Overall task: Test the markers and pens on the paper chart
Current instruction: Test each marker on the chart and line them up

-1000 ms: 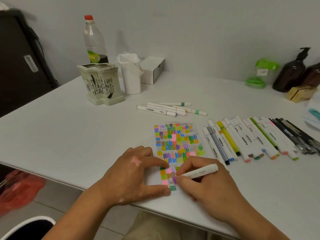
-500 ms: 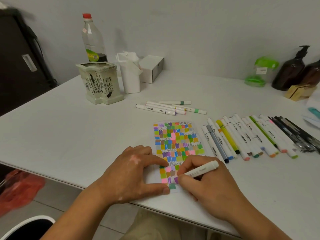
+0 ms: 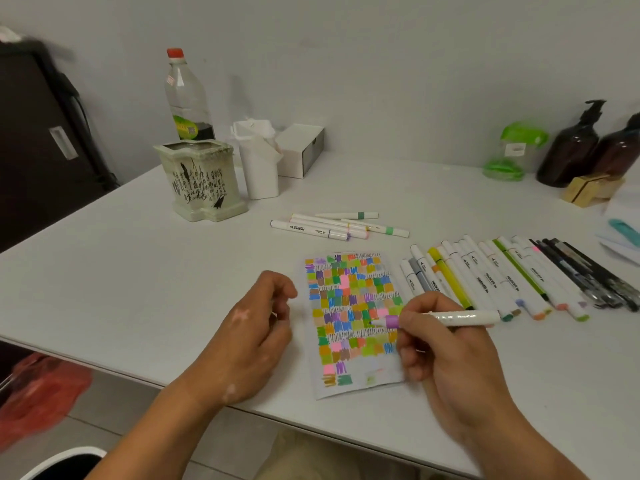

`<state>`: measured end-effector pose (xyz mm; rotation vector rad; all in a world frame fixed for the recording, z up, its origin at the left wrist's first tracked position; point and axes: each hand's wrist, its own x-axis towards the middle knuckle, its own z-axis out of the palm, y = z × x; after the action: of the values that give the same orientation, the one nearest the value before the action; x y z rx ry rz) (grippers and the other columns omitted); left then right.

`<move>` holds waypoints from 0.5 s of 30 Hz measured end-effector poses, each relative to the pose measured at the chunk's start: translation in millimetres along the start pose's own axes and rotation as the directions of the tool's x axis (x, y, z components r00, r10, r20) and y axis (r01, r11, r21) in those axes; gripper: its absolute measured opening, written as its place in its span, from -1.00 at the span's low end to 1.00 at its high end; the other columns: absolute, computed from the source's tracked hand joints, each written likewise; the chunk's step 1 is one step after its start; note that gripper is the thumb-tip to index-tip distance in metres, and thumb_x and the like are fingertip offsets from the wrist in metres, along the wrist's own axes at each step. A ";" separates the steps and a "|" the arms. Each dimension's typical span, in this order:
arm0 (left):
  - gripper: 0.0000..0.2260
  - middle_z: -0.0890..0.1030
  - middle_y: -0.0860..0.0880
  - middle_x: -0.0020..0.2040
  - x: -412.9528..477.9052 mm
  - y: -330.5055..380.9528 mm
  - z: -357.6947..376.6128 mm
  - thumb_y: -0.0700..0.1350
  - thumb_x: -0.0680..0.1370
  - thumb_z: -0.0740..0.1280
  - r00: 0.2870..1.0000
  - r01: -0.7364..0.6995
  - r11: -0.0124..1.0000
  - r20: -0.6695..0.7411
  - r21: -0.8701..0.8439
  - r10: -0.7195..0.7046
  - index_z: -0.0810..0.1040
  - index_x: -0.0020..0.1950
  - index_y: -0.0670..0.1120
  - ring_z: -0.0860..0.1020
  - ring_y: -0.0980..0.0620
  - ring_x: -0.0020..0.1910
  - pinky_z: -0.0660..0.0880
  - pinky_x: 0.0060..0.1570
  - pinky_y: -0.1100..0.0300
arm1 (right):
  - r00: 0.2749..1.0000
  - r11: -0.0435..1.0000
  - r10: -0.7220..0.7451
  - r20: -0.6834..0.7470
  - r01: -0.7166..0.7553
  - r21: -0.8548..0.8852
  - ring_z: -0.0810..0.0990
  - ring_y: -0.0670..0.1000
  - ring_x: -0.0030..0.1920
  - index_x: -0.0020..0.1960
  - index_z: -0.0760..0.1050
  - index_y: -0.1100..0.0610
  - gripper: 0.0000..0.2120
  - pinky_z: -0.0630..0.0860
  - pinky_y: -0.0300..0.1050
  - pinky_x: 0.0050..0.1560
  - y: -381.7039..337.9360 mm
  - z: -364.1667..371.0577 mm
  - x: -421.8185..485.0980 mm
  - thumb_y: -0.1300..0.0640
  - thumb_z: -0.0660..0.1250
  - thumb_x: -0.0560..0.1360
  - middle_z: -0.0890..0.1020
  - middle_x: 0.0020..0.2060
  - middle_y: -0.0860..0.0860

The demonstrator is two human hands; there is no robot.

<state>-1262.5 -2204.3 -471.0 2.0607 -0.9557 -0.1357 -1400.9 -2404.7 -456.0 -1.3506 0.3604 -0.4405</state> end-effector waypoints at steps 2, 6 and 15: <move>-0.69 0.53 0.10 -0.17 1.3 -1.7 -1.6 -0.39 0.60 0.15 0.998 0.035 0.998 -0.054 -0.061 -0.038 0.36 0.04 0.06 0.50 0.17 -0.14 0.44 -0.20 0.41 | 1.000 1.000 -0.026 0.012 0.026 -0.017 0.47 -0.01 -0.47 -0.27 0.61 0.08 -0.76 0.38 -0.18 -0.54 0.8 0.9 0.4 -0.05 0.52 0.20 0.55 -0.44 0.12; -0.83 0.66 0.17 0.01 5.6 3.6 -2.9 -0.23 0.65 0.18 0.992 0.023 0.960 -0.116 -0.279 -0.058 0.44 0.07 0.05 0.65 0.10 0.03 0.58 -0.02 0.27 | 0.996 0.994 -0.084 0.015 0.084 -0.076 0.50 0.06 -0.45 -0.18 0.66 0.08 -0.88 0.44 -0.14 -0.48 3.4 -0.8 1.6 0.04 0.49 0.36 0.58 -0.44 0.11; -0.85 0.69 0.09 0.11 3.3 18.6 18.7 0.01 0.59 0.23 0.998 -0.003 0.914 0.051 -0.406 0.026 0.43 0.13 0.02 0.68 -0.02 0.05 0.63 0.03 0.08 | 0.994 0.993 -0.109 0.009 0.109 0.054 0.55 0.05 -0.42 -0.19 0.65 0.08 -0.83 0.46 -0.14 -0.48 0.0 -5.4 -1.0 0.00 0.49 0.30 0.61 -0.38 0.15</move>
<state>-1278.6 -2225.3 -468.6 1.6719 -0.8902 -0.3557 -1404.4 -2408.7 -457.0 -1.3245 0.2643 -0.5295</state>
